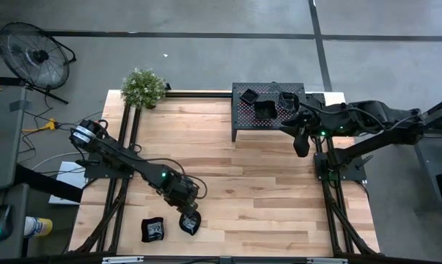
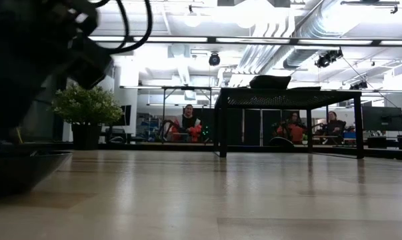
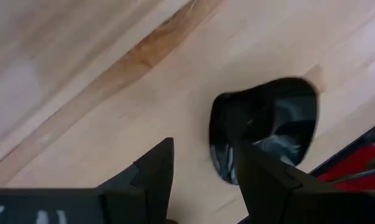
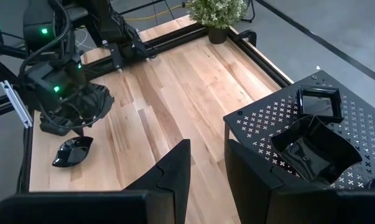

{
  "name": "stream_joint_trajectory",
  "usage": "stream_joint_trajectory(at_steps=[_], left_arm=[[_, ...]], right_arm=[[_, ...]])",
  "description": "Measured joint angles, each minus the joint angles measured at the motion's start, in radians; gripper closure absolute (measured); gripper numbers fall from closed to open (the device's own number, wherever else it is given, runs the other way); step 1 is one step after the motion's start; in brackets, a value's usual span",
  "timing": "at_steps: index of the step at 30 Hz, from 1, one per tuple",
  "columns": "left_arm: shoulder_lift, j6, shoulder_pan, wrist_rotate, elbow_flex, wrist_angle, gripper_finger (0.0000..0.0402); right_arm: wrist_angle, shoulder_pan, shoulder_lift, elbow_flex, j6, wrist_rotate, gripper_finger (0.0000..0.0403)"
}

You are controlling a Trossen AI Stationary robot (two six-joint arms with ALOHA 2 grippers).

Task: Pick & Place Mini shaped plates
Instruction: Stack the black leaf-shaped plate on top of the black leaf-shaped plates on the shelf

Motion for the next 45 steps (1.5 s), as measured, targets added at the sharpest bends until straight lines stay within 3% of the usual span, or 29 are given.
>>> stream_joint_trajectory(at_steps=[11,22,28,39,45], left_arm=[[0.056,-0.025,-0.026,-0.005,0.002,0.128,0.024],[0.076,-0.02,-0.026,-0.01,-0.001,0.109,0.0247],[0.076,0.054,-0.027,0.027,0.0,0.177,0.0248],[0.076,0.225,-0.027,0.005,0.004,0.289,0.0246],[0.076,0.317,-0.027,-0.029,0.043,0.29,0.0219]], right_arm=[[0.002,0.0,0.0,0.0,0.005,0.005,0.0308],[0.006,0.0,0.0,0.0,0.006,0.003,0.0308],[-0.004,0.0,0.001,0.0,0.007,-0.015,0.0309],[-0.035,0.0,0.001,0.0,0.008,-0.024,0.0308],[-0.071,0.0,0.001,0.0,0.034,-0.032,0.0308]])
